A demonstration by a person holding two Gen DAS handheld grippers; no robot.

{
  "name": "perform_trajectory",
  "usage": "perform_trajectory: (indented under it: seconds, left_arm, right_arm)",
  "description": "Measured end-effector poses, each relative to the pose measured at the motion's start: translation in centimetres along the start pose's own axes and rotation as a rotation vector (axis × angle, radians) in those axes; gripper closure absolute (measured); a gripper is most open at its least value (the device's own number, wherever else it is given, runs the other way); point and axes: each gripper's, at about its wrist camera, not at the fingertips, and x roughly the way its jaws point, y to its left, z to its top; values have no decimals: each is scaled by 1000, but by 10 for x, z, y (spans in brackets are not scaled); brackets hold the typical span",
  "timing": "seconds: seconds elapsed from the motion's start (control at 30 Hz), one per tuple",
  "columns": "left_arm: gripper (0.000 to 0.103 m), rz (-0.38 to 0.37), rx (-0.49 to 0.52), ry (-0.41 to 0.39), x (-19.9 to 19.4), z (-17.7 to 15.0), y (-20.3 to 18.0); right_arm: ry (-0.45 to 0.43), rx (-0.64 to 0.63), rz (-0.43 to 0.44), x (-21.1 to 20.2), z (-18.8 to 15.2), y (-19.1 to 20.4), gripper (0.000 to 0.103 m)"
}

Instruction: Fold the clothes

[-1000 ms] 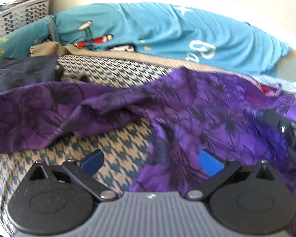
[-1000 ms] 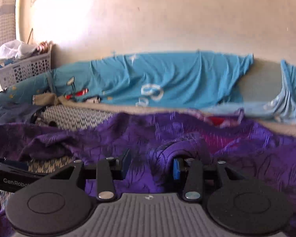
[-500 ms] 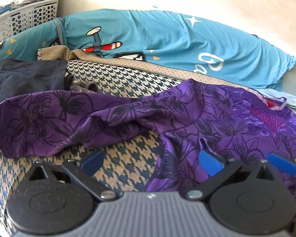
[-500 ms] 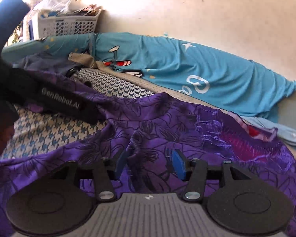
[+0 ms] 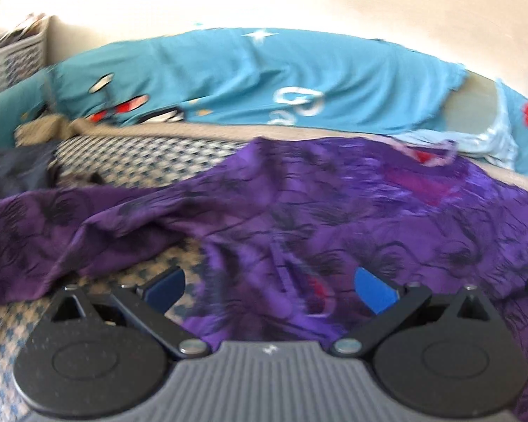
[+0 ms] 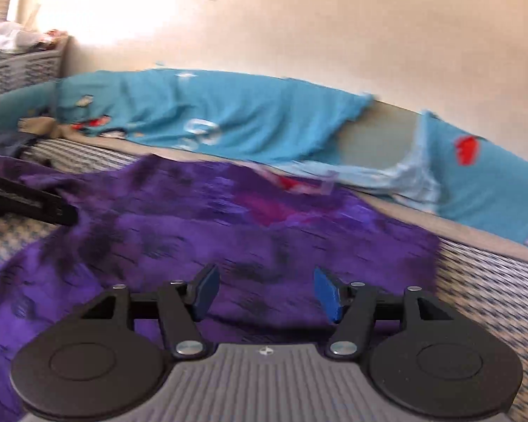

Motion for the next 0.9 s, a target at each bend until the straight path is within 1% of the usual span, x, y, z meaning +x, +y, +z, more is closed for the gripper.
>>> perform_trajectory:
  seconds: [0.13,0.27,0.4,0.5,0.63,0.7,0.73,0.8,0.9]
  left_arm:
    - [0,-62,70,-5,4,-1,-24]
    - [0,-86,119,15,14,-6,-43]
    - [0,-99,168,26,23,-10,-57]
    - [0,-93,160,56,33,-11,-58]
    - [0,-78,138,104,46,-12,-52]
    - [0,-77,124,119,51,-11,-49]
    - [0,-76,119,124,53,-10,-48]
    - [0,-70,123,122,54,-10,-47]
    - [0,-59,130,111,53,-10,-46]
  right_arm:
    - [31,41,-96,-9,-14,-34,43]
    - [63,44,-164,-8,-29,-54,42]
    - [87,28,-211,5,-37,-66,42]
    - [93,37,-246,15,-38,-72,42]
    - [89,85,-250,31,-38,-75,42]
    - [87,102,-271,37,-37,-76,42]
    - [89,109,-287,40,-36,-76,42]
    - [103,130,-351,46,-34,-78,42]
    - [129,197,-444,40,-36,-87,42]
